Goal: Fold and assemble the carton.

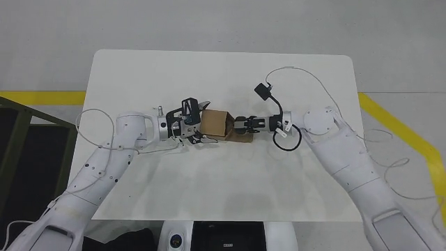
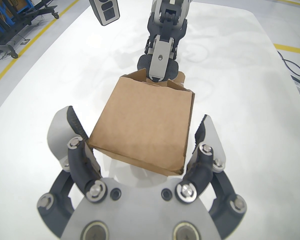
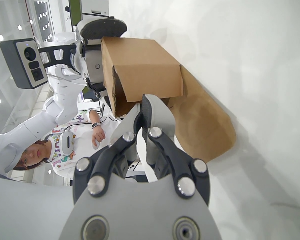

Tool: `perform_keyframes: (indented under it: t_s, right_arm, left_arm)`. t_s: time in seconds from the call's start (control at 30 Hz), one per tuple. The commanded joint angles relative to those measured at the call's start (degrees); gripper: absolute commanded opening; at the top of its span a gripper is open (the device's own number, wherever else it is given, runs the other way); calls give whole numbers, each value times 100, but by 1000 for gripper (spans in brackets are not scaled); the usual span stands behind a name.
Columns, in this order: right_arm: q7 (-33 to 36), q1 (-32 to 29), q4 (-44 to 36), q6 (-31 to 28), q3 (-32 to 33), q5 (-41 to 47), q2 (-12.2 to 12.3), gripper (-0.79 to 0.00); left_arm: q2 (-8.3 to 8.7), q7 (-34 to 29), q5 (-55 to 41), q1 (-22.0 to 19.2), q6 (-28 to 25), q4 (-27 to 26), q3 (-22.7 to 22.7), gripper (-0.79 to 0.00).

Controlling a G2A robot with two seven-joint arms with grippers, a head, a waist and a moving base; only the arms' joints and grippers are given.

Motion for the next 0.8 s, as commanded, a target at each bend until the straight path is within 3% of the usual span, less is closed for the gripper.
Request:
perform_keyframes:
  t_s: [0.0,0.77]
  right_arm:
    - [-1,34,44,-34,-88,48,-41,-785]
    - [-173,549,824,-444,-866,496,-572,-785]
  left_arm:
    - [-1,10,12,1,-2,12,1,0]
    - [0,26,135,22,33,41,-36,0]
